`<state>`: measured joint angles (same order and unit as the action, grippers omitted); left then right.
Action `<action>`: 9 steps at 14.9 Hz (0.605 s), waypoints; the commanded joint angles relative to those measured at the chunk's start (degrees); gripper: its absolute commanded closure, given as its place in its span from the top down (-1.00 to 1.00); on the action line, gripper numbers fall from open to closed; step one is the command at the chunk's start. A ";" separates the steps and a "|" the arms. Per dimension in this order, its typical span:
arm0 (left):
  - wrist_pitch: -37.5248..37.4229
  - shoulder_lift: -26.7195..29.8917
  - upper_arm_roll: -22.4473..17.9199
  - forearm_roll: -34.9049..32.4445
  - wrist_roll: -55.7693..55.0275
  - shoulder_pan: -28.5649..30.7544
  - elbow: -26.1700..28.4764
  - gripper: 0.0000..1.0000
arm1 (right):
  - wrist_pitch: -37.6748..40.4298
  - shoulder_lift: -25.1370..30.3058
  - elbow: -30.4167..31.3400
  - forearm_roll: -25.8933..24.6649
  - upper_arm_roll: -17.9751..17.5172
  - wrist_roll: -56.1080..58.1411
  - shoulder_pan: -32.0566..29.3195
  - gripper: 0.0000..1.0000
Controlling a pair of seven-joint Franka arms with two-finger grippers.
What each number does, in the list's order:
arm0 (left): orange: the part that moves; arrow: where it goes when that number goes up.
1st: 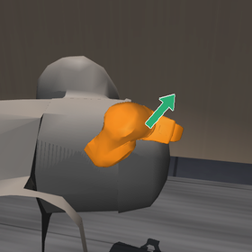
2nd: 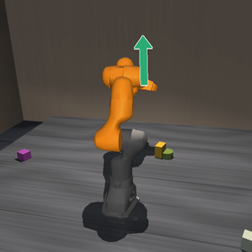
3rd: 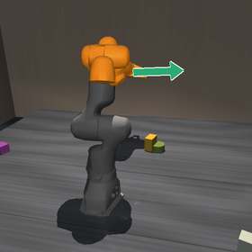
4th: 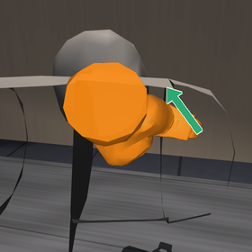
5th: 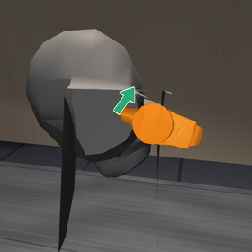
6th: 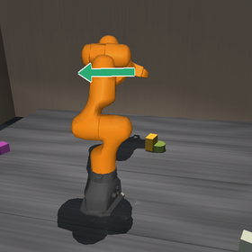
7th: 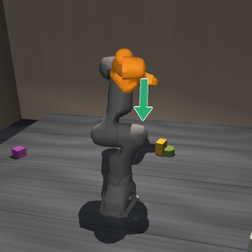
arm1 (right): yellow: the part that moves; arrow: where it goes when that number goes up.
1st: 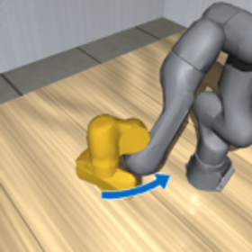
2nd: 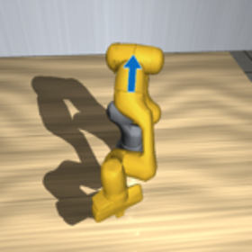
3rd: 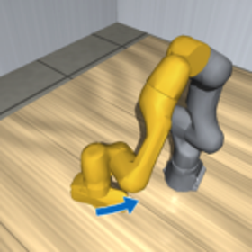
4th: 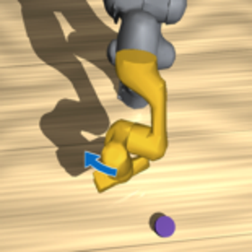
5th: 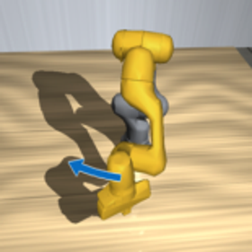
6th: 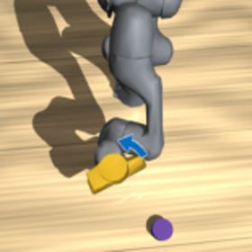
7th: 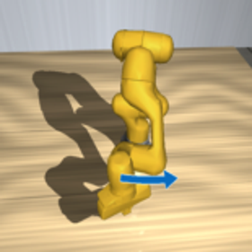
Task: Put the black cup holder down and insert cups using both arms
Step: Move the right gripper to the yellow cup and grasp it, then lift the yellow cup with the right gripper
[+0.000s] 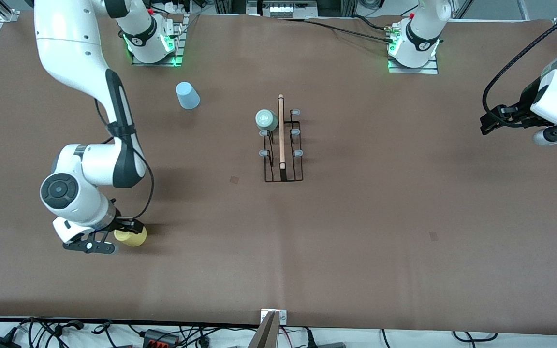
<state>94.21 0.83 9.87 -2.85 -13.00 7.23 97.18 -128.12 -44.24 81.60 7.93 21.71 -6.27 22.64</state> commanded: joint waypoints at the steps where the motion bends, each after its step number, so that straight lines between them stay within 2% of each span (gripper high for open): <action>1: -0.61 0.05 0.06 1.09 0.87 0.15 -0.77 1.00 | -0.29 -0.75 -1.27 0.06 -0.80 2.14 -0.49 1.00; 6: -0.61 0.05 0.06 1.09 0.69 0.15 -0.85 1.00 | -2.13 -1.99 -1.35 0.67 -0.88 6.09 -1.37 1.00; 9: -0.61 0.05 0.06 1.09 0.69 0.15 -0.77 1.00 | -3.01 -2.86 -1.35 3.92 -3.07 10.57 -3.82 1.00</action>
<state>94.21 0.83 9.87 -2.85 -13.00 7.23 97.18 -130.06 -45.87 81.57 9.70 20.86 0.54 21.59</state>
